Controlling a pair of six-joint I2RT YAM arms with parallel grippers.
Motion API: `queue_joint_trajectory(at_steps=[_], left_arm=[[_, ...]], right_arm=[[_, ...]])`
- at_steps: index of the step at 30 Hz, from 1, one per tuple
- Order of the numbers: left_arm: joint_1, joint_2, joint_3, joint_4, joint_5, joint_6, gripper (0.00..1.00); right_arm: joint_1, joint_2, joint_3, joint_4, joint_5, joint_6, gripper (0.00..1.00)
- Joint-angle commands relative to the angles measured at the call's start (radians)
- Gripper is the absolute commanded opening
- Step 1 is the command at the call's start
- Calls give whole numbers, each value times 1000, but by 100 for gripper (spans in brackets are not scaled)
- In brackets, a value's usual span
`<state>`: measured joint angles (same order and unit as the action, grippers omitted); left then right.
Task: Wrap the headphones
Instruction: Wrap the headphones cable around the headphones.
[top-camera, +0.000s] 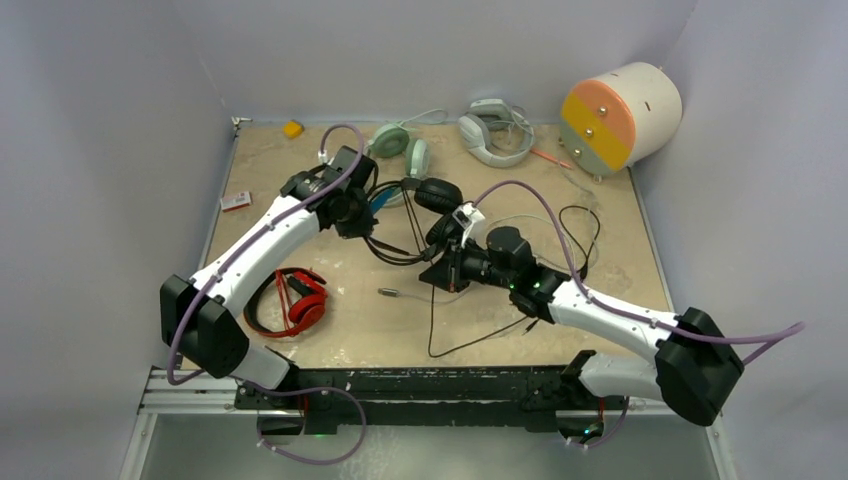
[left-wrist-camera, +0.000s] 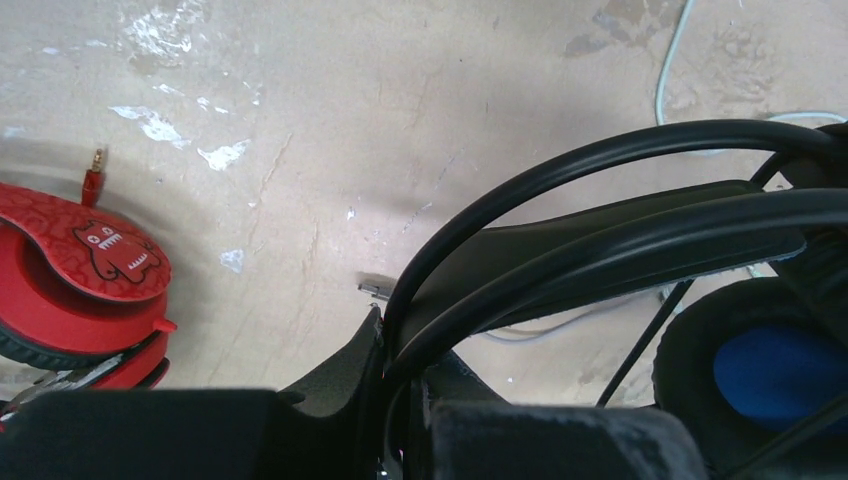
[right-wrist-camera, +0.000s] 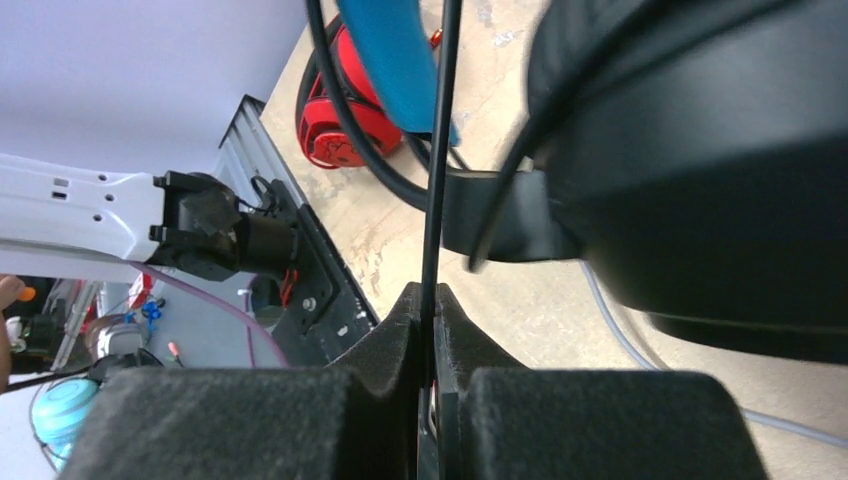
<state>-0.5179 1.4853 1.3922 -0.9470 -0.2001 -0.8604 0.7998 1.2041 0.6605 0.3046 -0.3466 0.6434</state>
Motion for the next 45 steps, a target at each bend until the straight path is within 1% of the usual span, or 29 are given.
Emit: queue_joint_trajectory(at_steps=[1,7,10,12,20,24,26,31,37,41,45], left_arm=[[63,-85,24,231,9,-140,0],[88,-74,75,223,128,-138,0],[89,-80,82,223,130,-139,0],[91,-85,88,216,132,-129,0],[113,-119,133,148,163,-67,0],[133,-138,139,128,206,-30,0],[144,-146,140,116,229,-12,0],[156,-161,129,98,225,17,0],[174,-155,115,112,250,21,0],[177,-159,107,112,228,29,0],[180,-158,92,108,202,38,0]], right_arm=[[32,-40,-116,65,-40,-14,6],[41,8,-220,231,-21,-14,9],[47,41,-250,302,-16,-14,10],[51,53,-258,318,-1,-18,10],[51,46,-293,315,70,-36,5],[50,44,-319,310,95,-9,0],[50,30,-328,300,124,-3,0],[49,-46,-348,253,187,-9,0],[48,-120,-343,145,251,-28,0],[44,-162,-335,84,276,-30,0],[43,-269,-373,93,294,-30,0]])
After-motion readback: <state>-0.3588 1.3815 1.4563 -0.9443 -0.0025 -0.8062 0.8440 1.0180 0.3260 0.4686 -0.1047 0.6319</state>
